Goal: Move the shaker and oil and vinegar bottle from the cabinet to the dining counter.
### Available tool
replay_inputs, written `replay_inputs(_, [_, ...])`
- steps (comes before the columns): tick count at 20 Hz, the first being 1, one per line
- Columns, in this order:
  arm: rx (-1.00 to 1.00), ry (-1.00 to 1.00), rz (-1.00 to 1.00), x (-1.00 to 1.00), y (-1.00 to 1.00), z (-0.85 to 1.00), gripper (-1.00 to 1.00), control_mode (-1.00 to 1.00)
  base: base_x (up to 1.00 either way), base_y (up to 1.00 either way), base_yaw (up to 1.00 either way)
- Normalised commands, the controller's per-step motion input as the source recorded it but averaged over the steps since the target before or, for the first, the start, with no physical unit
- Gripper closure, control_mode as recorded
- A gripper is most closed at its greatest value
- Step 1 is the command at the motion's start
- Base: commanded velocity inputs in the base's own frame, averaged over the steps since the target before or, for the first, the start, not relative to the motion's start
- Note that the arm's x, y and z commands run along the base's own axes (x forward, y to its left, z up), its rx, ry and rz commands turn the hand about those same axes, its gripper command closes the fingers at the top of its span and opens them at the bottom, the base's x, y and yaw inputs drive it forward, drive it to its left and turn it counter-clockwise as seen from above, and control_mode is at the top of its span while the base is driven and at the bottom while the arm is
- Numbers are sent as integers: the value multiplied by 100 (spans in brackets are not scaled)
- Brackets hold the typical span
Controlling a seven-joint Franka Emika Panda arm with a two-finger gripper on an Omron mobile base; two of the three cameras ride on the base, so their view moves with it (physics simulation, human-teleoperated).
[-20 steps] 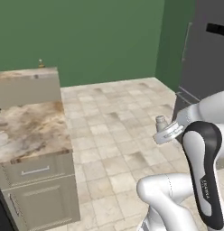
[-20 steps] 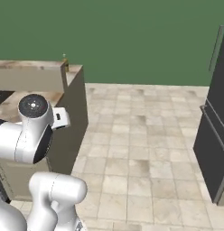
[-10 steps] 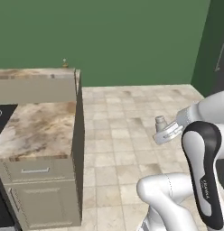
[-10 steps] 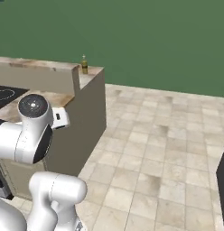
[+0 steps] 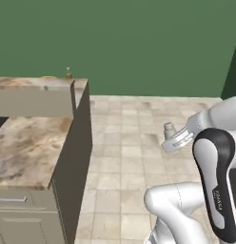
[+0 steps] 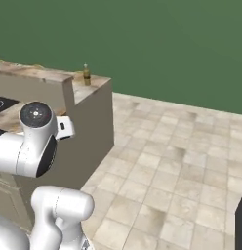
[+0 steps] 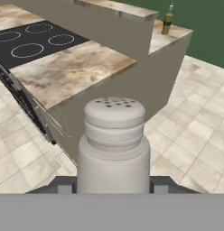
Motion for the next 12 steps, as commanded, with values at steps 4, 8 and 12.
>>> replay_inputs(4, [0, 0, 0, 0, 0, 0, 100, 100, 92, -39, 16])
replay_inputs(8, [0, 0, 0, 0, 0, 0, 100, 100, 82, -50, 17])
replay_inputs(12, [0, 0, 0, 0, 0, 0, 100, 100, 73, -55, 18])
